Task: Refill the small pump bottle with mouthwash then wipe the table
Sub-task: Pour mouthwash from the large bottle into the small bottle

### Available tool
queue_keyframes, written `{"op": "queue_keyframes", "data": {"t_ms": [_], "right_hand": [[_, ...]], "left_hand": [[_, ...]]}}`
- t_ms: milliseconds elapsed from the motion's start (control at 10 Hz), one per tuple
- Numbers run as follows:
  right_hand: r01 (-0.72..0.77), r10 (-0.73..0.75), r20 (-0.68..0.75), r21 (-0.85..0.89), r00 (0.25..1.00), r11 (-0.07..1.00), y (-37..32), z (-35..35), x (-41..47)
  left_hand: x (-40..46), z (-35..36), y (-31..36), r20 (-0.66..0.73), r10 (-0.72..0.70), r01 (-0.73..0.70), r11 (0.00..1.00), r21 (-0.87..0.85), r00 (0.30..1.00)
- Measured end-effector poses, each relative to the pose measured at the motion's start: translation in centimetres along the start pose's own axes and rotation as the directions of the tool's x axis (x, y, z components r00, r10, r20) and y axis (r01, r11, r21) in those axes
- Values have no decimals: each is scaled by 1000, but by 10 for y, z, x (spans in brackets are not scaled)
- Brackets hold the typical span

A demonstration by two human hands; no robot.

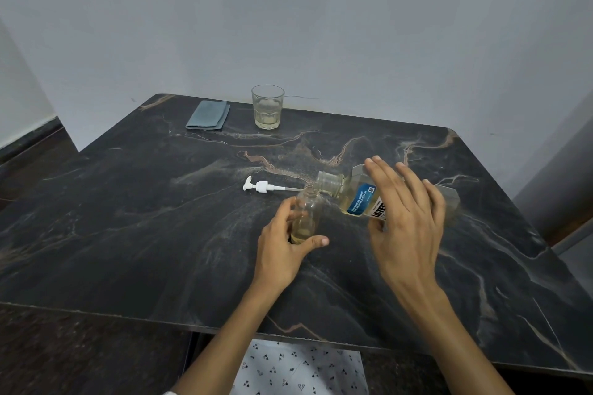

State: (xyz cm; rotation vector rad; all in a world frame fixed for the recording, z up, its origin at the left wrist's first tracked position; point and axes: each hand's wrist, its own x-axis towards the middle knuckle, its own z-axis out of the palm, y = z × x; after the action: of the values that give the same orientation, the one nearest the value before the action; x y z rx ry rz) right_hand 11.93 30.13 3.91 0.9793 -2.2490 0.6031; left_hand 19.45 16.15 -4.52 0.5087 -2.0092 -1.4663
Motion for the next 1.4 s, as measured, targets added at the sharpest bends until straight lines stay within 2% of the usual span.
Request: {"op": "queue_keyframes", "data": {"t_ms": [1400], "right_hand": [[1, -1, -6, -3, 1000, 1000, 1, 2, -1]], "left_hand": [[0, 0, -1, -6, 17, -17, 1000, 10, 1000]]}}
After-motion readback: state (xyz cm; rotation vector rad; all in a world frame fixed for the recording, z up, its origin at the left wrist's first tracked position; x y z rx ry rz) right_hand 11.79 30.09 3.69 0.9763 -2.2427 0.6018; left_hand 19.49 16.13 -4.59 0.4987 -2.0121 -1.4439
